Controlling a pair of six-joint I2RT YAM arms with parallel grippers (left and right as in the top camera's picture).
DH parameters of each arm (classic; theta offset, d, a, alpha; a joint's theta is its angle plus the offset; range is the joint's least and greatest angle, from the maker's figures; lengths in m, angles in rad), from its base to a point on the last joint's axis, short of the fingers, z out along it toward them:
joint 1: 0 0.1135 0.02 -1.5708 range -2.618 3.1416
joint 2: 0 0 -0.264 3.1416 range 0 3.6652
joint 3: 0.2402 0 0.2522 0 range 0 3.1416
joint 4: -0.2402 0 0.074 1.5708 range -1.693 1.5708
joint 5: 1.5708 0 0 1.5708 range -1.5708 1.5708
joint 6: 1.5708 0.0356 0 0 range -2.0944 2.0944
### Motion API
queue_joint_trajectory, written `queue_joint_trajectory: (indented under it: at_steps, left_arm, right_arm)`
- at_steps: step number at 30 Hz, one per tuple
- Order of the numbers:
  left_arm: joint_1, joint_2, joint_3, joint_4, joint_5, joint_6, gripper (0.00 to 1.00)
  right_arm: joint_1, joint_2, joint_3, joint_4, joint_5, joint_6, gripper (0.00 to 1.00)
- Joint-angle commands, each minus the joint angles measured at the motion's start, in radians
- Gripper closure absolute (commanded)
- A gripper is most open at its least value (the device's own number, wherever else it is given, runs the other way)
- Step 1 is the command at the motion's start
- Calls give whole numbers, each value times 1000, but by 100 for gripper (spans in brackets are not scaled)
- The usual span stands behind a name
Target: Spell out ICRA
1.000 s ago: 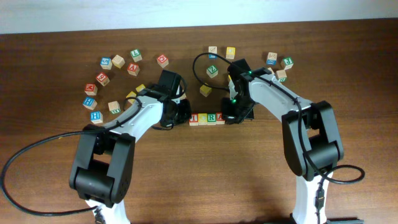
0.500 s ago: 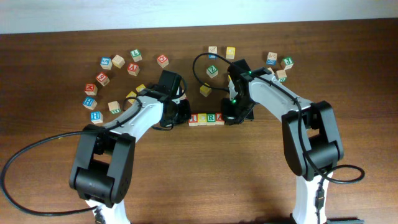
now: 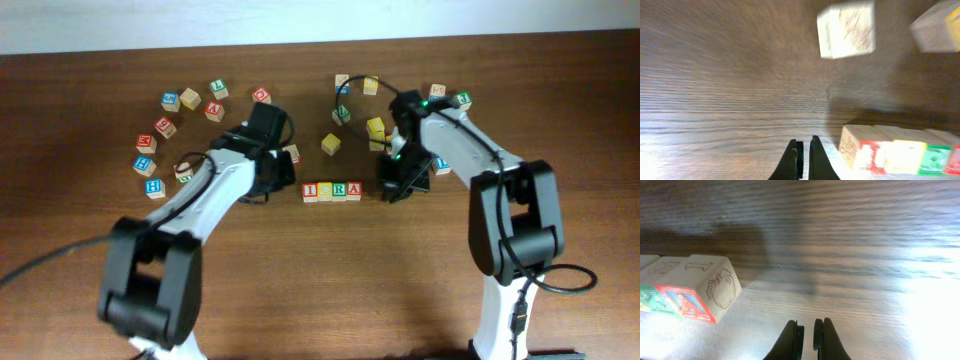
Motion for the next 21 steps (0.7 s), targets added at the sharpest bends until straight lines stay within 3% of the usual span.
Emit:
queue_joint_trajectory:
  at_steps: [1,6,10,12,18,21]
  left_arm:
    - [65,-162,27,-30,-39,13,100]
    - [192,-325,27,-171,-76,15,100]
    - [152,-316,-42,-206,122,69,100]
    - [84,-304,-120,-198,137,40,100]
    - [-104,-215,-266,37,137,-95,100]
    - [-132,-129,-266,118,137,-98,100]
  right_arm:
    - [-33,-128,39,-36,29,-27,96]
    - [-38,-359,39,-40,117,-27,92]
    - [-37,-336,28,-4,117,-24,91]
    - [-36,-299,10,0,117,-17,95]
    - [-29,-187,-45,55,105,3,96]
    - [-5,-144,-45,60,102,2,96]
